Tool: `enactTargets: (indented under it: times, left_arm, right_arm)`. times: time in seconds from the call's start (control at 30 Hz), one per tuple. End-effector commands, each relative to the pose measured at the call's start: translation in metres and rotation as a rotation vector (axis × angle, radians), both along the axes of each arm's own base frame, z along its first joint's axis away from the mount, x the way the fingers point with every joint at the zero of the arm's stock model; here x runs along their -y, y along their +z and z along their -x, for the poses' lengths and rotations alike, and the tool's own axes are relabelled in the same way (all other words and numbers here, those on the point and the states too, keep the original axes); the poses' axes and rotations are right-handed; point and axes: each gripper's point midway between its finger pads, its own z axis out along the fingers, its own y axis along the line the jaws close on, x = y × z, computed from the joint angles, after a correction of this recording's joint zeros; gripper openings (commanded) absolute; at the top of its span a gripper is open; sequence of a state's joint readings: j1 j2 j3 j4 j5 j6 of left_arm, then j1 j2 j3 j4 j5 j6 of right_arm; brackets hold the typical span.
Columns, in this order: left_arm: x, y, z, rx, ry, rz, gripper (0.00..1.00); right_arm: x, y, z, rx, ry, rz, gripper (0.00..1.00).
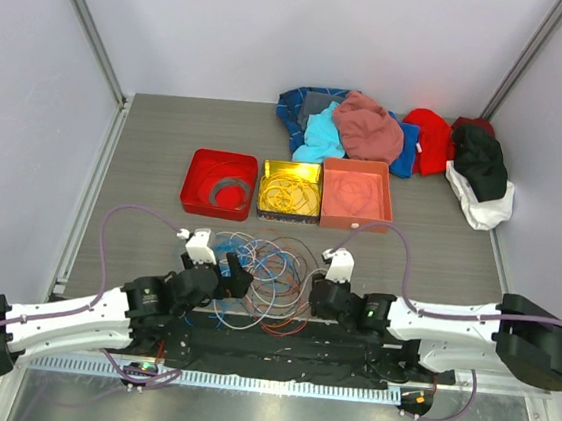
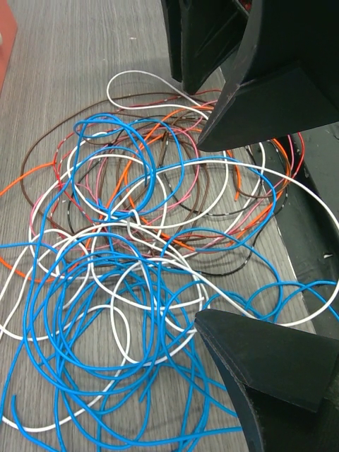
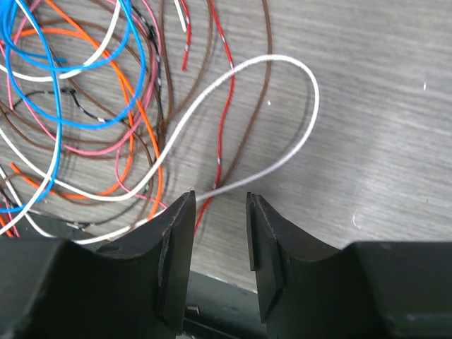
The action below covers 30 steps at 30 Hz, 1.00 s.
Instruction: Untangle the cables
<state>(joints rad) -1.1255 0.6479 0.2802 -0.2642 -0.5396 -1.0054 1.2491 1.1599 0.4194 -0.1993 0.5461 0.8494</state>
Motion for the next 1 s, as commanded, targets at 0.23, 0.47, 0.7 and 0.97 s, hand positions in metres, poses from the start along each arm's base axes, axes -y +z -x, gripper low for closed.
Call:
enactTargets:
  times: [0.23,0.47,0.7,0.97]
  left_arm:
    - [0.016,0.017,-0.005,0.031,-0.017,0.055,1.0]
    - [0.012,0.017,-0.005,0.036,-0.011,0.063,1.0]
    - [0.013,0.018,-0.005,0.037,-0.011,0.07,0.99]
    - [0.011,0.022,-0.006,0.055,-0.004,0.073,0.99]
  right_arm:
    - [-0.022,-0.008,0.019,-0.092,0.05,-0.106,0.4]
    - [-0.026,-0.018,0.028,-0.134,0.074,-0.081,0.29]
    - [-0.016,0.031,0.012,-0.007,0.017,-0.112,0.07]
    - [-0.017,0.126,-0.014,0.189,0.023,-0.138,0.01]
